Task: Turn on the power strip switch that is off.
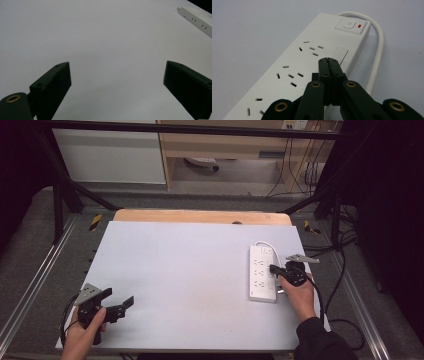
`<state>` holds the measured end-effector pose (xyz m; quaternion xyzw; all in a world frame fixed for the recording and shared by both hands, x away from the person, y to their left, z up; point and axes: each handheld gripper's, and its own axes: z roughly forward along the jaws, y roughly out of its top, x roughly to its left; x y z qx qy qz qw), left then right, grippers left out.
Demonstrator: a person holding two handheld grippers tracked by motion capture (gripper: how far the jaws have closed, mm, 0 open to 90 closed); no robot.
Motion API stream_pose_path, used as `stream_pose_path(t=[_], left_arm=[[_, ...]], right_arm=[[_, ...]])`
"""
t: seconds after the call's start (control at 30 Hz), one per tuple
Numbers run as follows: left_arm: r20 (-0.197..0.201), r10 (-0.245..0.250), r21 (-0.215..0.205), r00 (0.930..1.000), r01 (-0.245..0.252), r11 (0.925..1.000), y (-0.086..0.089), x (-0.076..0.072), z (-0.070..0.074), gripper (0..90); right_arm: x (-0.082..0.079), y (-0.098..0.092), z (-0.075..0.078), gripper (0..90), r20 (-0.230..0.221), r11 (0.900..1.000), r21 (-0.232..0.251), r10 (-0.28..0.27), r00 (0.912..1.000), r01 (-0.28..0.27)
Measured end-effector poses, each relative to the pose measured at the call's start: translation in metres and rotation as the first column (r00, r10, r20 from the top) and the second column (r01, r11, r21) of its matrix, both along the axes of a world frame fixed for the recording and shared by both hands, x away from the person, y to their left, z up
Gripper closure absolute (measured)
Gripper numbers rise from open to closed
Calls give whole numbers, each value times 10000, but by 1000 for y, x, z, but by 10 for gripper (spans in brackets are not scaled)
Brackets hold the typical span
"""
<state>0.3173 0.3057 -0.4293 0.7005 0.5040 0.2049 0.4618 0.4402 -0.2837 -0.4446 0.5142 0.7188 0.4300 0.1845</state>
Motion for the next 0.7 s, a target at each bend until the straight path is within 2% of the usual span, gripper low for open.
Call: stream_pose_path(t=[0.3,0.7], left_arm=[[-4,3,7,10000,-3,10000,0,0,0,76],[6,5,31,10000,-5,10000,0,0,0,77]], right_arm=[[0,0,0,897,-24,10000,15,-6,10000,6],[-3,-1,7,850,242,9996,280,30,9997,-37]])
